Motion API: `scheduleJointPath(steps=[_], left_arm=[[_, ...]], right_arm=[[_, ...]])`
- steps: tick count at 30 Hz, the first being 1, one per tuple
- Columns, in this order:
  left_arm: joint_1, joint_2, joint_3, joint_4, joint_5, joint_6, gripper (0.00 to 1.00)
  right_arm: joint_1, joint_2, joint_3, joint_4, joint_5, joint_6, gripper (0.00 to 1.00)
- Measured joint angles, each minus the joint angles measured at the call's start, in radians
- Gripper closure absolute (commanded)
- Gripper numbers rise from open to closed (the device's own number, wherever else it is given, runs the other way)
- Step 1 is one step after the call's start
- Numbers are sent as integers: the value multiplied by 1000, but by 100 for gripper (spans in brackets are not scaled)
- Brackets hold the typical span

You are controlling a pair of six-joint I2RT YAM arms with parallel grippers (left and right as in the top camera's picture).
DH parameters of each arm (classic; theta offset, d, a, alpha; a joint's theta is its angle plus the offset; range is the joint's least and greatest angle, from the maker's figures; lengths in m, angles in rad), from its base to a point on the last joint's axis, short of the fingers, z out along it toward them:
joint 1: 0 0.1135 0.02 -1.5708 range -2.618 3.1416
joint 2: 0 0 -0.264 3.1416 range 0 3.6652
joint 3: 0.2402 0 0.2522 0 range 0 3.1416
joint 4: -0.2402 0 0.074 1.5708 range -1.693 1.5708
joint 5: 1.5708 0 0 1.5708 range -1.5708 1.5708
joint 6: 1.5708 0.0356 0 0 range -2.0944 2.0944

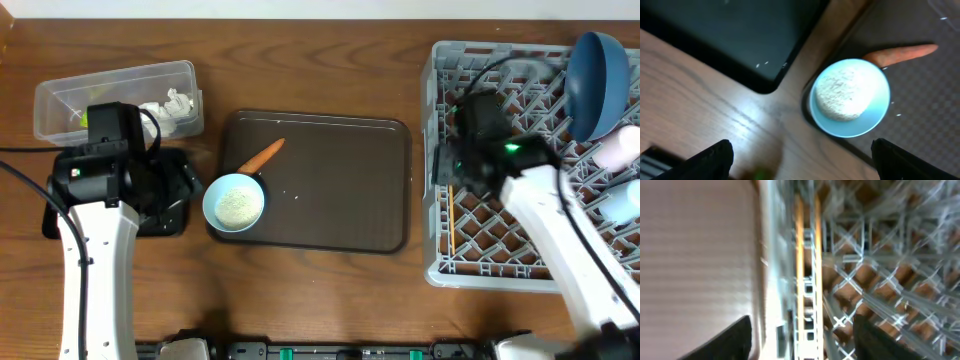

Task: Sort waste into correct bins and load items into the dishwasher rack
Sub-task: 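Reach the left gripper to the light-blue rice bowl and grip its rim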

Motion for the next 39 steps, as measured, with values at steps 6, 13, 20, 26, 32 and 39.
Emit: scheduleJointPath(steps=[6,13,20,26,32,39], left_arm=[[-122,4,0,52,30,3,9],[-288,109,0,78,37,3,10],[-374,268,0,121,36,5,15],[-417,377,0,172,36,6,20],[-444,473,0,204,36,7,22],[-462,542,0,236,29,7,24]], right_arm=[[-80,-115,68,-117,-12,-38,42],[-143,-100,64,-242,-11,-97,43],[-143,-100,64,-277,12,-144,42],[-143,-100,64,-276,16,-154,43],[-143,-100,58,-262,16,-155,44],[-143,-100,54,-262,19,-155,46]])
